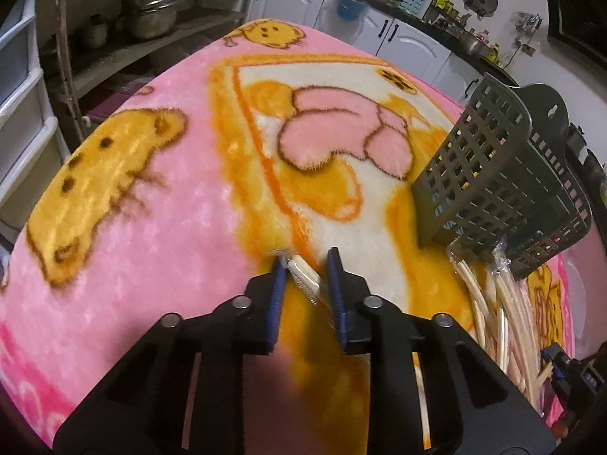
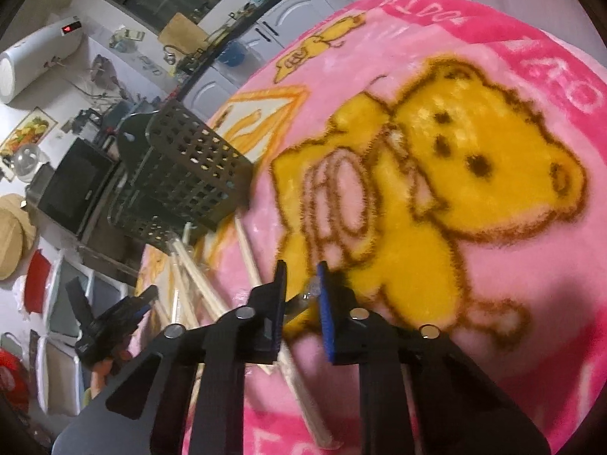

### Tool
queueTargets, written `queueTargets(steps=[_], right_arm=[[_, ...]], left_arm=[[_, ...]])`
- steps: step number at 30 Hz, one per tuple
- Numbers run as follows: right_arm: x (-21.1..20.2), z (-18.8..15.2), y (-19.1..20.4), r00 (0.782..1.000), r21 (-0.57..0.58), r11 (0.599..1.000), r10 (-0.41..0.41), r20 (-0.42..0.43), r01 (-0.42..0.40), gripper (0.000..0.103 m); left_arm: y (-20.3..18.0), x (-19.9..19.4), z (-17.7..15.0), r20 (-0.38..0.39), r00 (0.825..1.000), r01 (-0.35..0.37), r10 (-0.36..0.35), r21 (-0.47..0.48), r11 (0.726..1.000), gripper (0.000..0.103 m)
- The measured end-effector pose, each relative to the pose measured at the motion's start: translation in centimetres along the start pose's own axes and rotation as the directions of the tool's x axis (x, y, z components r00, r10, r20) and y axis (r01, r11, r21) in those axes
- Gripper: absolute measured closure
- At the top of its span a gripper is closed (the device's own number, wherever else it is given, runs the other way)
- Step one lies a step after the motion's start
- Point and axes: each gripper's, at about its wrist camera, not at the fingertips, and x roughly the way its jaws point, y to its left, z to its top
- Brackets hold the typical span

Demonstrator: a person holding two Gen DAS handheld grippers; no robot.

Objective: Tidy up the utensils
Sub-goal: 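Lift the held chopsticks and lower them into the green caddy with both tools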

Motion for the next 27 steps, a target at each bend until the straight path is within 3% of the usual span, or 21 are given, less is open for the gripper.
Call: queueTargets(steps=[4, 11, 19, 27], right_arm=[[-0.8, 0.1, 1.3, 0.999, -0.047, 0.998, 0.041, 0.024, -0.040, 0.095], [-2.8, 1.5, 5.1, 0.992, -0.166, 0.982, 0.099, 0.072, -0.086, 0.097], [-5.4, 3.7, 10.7, 0.978, -0.356, 0.927, 0.171, 0.119, -0.118, 0.098], [-6.7, 5.1, 14.7, 0.973, -0.489, 0.866, 0.192, 0.128, -0.106, 0.098]], left_arm=[[0.2, -0.4, 0.3, 0.014, 0.999, 0.032, -0.032, -0.002, 0.999, 0.092], [-0.5, -4.2, 1.4, 0.106, 0.990, 0.094, -0.098, 0.042, 0.995, 0.096], [-2.6, -10.5, 3.5, 0.235, 0.956, 0.145, -0.176, 0.145, 0.979, 0.099], [-5.5, -14.3, 5.0, 0.294, 0.921, 0.188, -0.256, 0.240, 0.952, 0.100]])
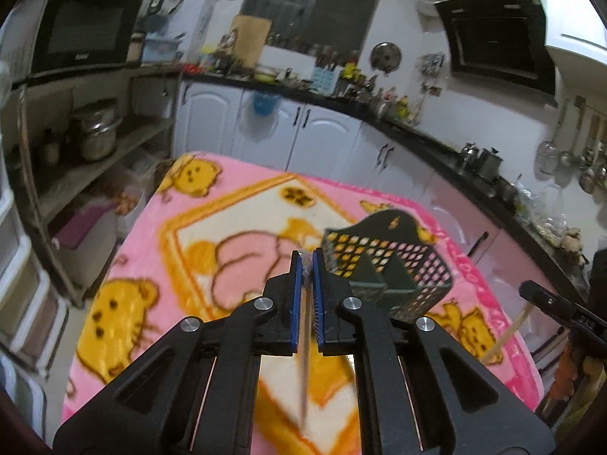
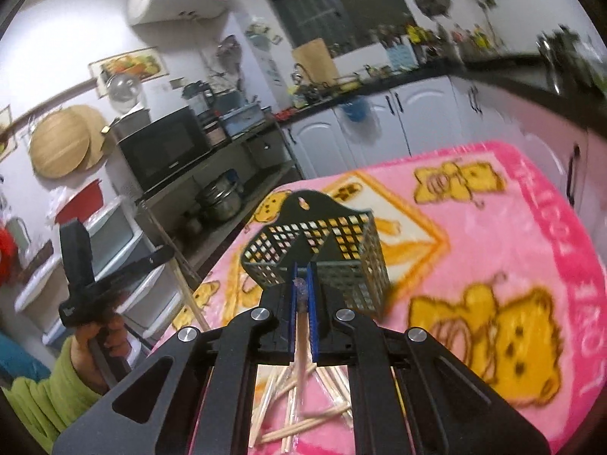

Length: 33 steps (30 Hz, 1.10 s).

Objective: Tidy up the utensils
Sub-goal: 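Lift the held chopsticks and lower them into the green caddy with both tools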

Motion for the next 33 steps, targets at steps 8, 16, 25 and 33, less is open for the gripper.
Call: queueTargets(steps=[8, 16, 25, 33], right_arm=[[0.2, 2.5, 3.1, 1.000, -0.107, 0.994, 0.010, 0.030, -0.006, 0.098], [0.4, 6.5, 3.7, 0.996, -0.144, 0.990, 0.009, 0.089, 0.004, 0.098], [0.6, 10.7, 3.3, 0.987, -0.133, 0.990, -0.018, 0.158, 0.039, 0.098], [1.4, 13.3, 2.5, 0.979, -0.120, 0.990, -0.054, 0.197, 0.078, 0.098]], left_arm=[[-2.6, -0.1, 2.6, 0.042, 0.996, 0.081, -0.083, 0.045, 0.996, 0.100], [-5.3, -1.1, 6.1, 0.126, 0.984, 0.115, -0.127, 0.101, 0.988, 0.100], [-6.7, -0.5, 9.8, 0.199, 0.973, 0.094, -0.117, 0.120, 0.988, 0.100], [-7.2, 1.7, 11.3, 0.229, 0.970, 0.057, -0.082, 0.117, 0.992, 0.100]])
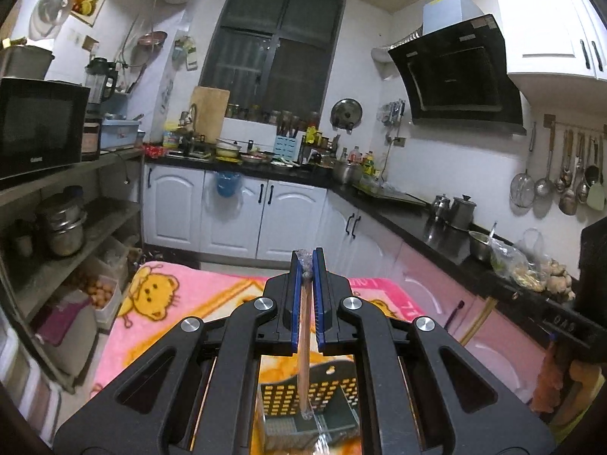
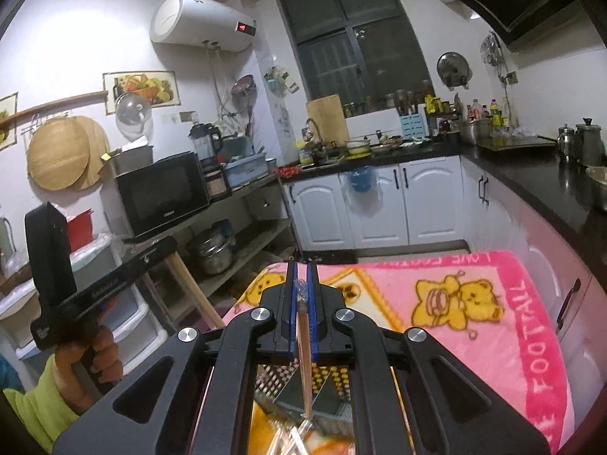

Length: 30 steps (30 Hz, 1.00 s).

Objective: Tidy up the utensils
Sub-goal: 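Lift the held chopsticks and lower them into the green caddy with both tools, then open both tools to release the chopsticks standing in the caddy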

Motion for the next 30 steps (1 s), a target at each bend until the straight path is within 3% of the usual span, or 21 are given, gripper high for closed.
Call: queueTargets(steps=[13, 30], right_arm=[[4.2, -1.7, -2.4, 0.996, 0.024, 0.997, -0.066, -0.055, 0.068, 0.098], [7.9, -5.2, -3.5, 0.987, 0.046, 0.995, -0.082, -0.139, 0.089, 0.097]], left_arm=[[0.8, 4.5, -3.2, -0.069, 0.996, -0.047, 0.048, 0.020, 0.999, 0.100], [1.8, 6.4, -6.7, -0.131, 0.990, -0.059, 0.062, 0.026, 0.998, 0.100]])
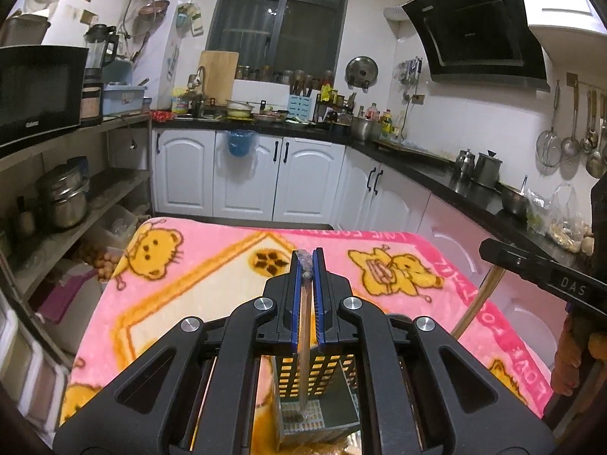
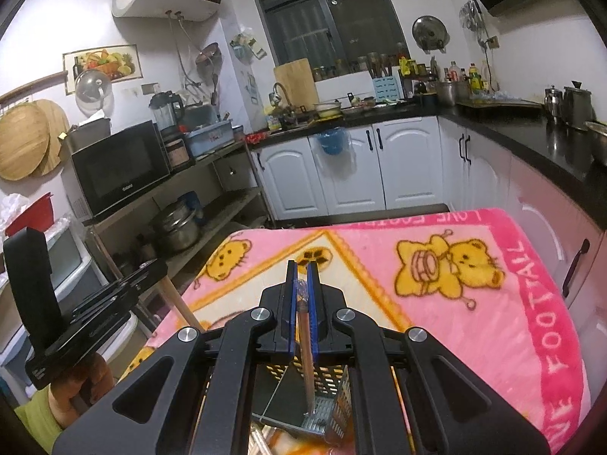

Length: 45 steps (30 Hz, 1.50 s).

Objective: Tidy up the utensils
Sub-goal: 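Open both tools to release the chopsticks standing in the caddy, then move the left tool to the pile and grasp a chopstick while the right tool grasps another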

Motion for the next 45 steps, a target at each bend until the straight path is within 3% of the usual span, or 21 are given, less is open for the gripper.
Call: queueTargets(steps=[6, 8, 12, 14, 18, 20, 34, 39, 45], right_arm=[[0.6, -0.7, -0.1, 1.000, 0.002, 1.000, 0.002, -0.030, -0.002, 0.094], [0.5, -0.9, -0.2, 1.000, 0.000, 1.000, -0.003, -0.027, 0.003, 0.079], [0.0, -1.1, -0.3, 1.000, -0.008, 1.000, -0.016, -0.021, 0.016, 0.073], [-0.3, -1.3, -0.4, 1.000, -0.009, 1.000, -0.024, -0.016, 0.024, 0.063], [-0.9, -1.6, -0.6, 0.999, -0.023, 0.999, -0.042, -0.007, 0.041, 0.057], [-1.4, -1.8, -0.8, 0.999, -0.023, 0.999, -0.043, -0.003, 0.043, 0.053], [-4.1, -3.4, -0.6, 0.999, -0.052, 0.997, -0.054, 0.007, 0.054, 0.038], [-5.0, -4.2, -0.4, 0.998, -0.064, 0.996, -0.056, 0.018, 0.057, 0.033], [-6.1, -5.5, 0.1, 0.998, -0.086, 0.994, -0.062, 0.019, 0.063, 0.031]], left_arm=[[0.4, 0.3, -0.5, -0.019, 1.000, -0.007, 0.007, -0.002, 1.000, 0.100], [0.5, 0.3, -0.6, -0.023, 1.000, -0.009, 0.009, -0.003, 1.000, 0.100], [0.7, 0.2, -1.0, -0.030, 0.999, -0.017, 0.016, -0.011, 1.000, 0.097], [0.7, 0.2, -1.1, -0.029, 0.999, -0.020, 0.020, -0.012, 1.000, 0.086], [0.8, -0.1, -1.3, -0.030, 0.999, -0.023, 0.022, -0.016, 1.000, 0.076], [0.9, -0.4, -1.4, -0.029, 0.999, -0.024, 0.024, -0.018, 1.000, 0.064], [0.6, -3.1, -2.2, 0.013, 0.999, -0.046, 0.046, -0.001, 0.999, 0.020], [0.3, -4.3, -2.5, 0.023, 0.999, -0.035, 0.035, 0.002, 0.999, 0.011], [0.1, -5.8, -3.3, 0.027, 0.999, -0.022, 0.022, -0.004, 1.000, 0.011]])
